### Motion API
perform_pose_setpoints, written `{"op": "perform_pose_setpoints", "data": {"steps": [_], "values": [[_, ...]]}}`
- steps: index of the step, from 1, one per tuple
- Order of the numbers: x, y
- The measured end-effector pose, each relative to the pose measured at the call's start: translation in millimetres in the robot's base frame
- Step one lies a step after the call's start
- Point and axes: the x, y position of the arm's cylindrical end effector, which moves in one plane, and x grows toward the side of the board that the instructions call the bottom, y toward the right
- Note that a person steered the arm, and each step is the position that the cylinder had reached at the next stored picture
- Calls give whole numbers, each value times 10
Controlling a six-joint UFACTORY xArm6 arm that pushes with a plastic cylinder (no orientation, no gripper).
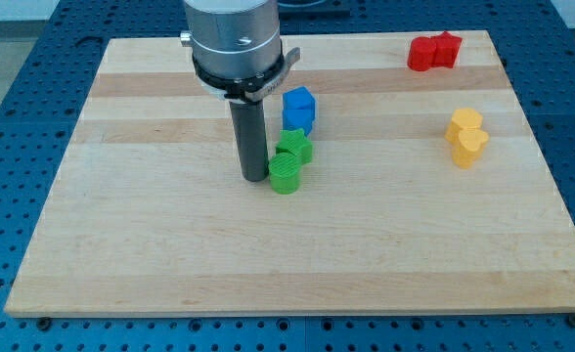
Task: Move your arm towards the top center
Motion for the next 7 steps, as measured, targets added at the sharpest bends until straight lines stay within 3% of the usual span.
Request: {"op": "perform_pose_setpoints", "data": {"steps": [2, 3, 5, 6, 7], "values": [[22, -85], [-372, -528], [-1417, -531], [-2166, -228], [-2374, -165]]}}
